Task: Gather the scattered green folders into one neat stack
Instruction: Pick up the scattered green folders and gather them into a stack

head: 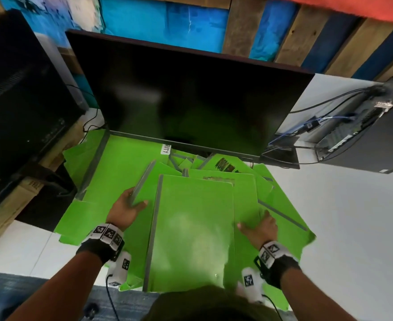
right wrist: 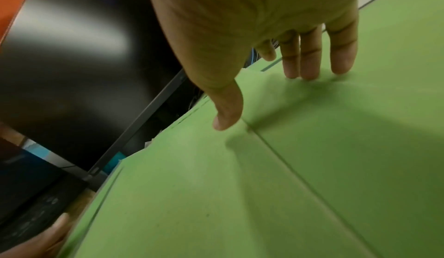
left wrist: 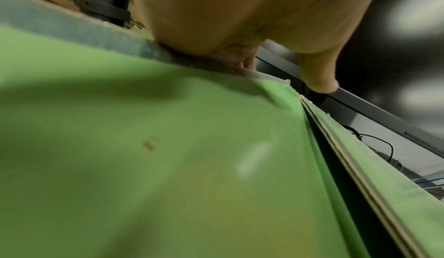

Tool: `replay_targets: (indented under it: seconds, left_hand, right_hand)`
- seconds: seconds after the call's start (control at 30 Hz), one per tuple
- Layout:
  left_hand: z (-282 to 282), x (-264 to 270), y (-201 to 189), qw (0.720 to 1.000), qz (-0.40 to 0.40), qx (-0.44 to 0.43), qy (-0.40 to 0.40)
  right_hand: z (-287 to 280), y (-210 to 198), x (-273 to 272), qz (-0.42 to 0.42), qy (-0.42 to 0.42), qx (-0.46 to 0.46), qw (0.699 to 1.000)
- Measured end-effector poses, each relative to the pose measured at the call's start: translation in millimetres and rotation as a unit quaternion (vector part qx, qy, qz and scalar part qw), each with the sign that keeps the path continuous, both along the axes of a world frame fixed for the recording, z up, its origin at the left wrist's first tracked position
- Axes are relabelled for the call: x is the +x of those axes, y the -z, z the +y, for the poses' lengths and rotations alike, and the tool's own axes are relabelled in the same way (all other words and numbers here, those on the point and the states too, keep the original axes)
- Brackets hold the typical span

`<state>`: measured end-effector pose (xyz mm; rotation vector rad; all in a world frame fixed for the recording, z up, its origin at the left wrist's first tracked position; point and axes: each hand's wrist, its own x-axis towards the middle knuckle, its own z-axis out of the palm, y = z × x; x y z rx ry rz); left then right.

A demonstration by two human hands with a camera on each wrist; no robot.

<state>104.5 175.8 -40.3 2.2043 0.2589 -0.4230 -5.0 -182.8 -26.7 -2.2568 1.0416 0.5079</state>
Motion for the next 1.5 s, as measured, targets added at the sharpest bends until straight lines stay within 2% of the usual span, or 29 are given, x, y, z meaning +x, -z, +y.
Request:
replay_targets:
  seconds: [0.07,0.17,0.3,0.47,0.57,0.63,0.73,0.83,0.9,0.97,1.03,1.1,1.17,1.27,1.37,1.5]
  left_hand:
    - [-0.6,0.9,-1.8,1.0,0.003,-0.006,0.003]
    - [2.0,1.3,-1.5,1.0,0.007,-0.005,0.002]
    - [3.4,4.7,-3.8,0.999,-0.019,0.01,-0.025]
    - [12.5,8.2,-3.5,0.979,-0.003,-0.137,-0.152]
    - [15.6,9.9,7.4,0.974,0.021,-0.167,-0.153]
    - [8.9,8.7,9.2,0.981,0.018,-0.137,-0.138]
    - [-0.2,3.4,3.6,0.994,0.008,-0.034,-0.101]
    - [2.1,-1.1,5.0,0.995,0.02,-0.006,-0.098]
    - [6.8,-1.2,8.7,0.995,0.023,-0.022,-0.097]
    - [17.4,0.1,10.9,0.991,0.003,-0.075,-0.106]
    - [31.5,0.4,9.9,0.988,-0.02,-0.108,-0.111]
    - [44.2,-0.3,8.9,0.986,-0.034,-0.115,-0.118]
    - [53.1,-1.4,6.8,0.984,-0.04,-0.113,-0.131]
    - [65.1,-0.7,8.6,0.981,-0.051,-0.12,-0.143]
    - [75.5,1.5,10.4,0.98,-0.041,-0.124,-0.152]
    - [85.9,9.2,9.7,0.982,-0.042,-0.113,-0.147]
  right_hand:
    - [11.6,6.1,-0.6,-0.001,-0.025,0.001,1.0]
    - [31.2,11.2,5.7,0.033,-0.042,0.048,0.997]
    - [48.0,10.0,25.6,0.036,-0.107,0.091,0.989]
    - [64.4,5.2,60.6,0.006,-0.13,0.103,0.986]
    - [77.8,4.6,77.9,-0.001,-0.151,0.093,0.984]
    - [86.0,6.5,85.2,-0.004,-0.179,0.057,0.982]
    - [87.7,6.3,88.5,-0.007,-0.234,0.022,0.972]
    - [67.2,3.6,83.6,-0.025,-0.295,0.058,0.954]
    - [38.2,3.0,76.2,-0.05,-0.304,0.035,0.951]
    - [0.5,2.8,65.4,-0.064,-0.266,-0.056,0.96]
    - [-38.8,3.7,48.2,-0.032,-0.189,-0.112,0.975]
    - [-71.3,8.7,27.5,0.044,-0.145,-0.132,0.98]
    - [-89.3,17.1,8.8,0.084,-0.142,-0.134,0.977]
    - [-93.6,25.0,-6.4,0.07,-0.124,-0.137,0.98]
    - [-89.5,22.4,0.1,0.043,-0.117,-0.179,0.976]
    - [-69.3,5.9,39.7,-0.023,-0.215,-0.212,0.953]
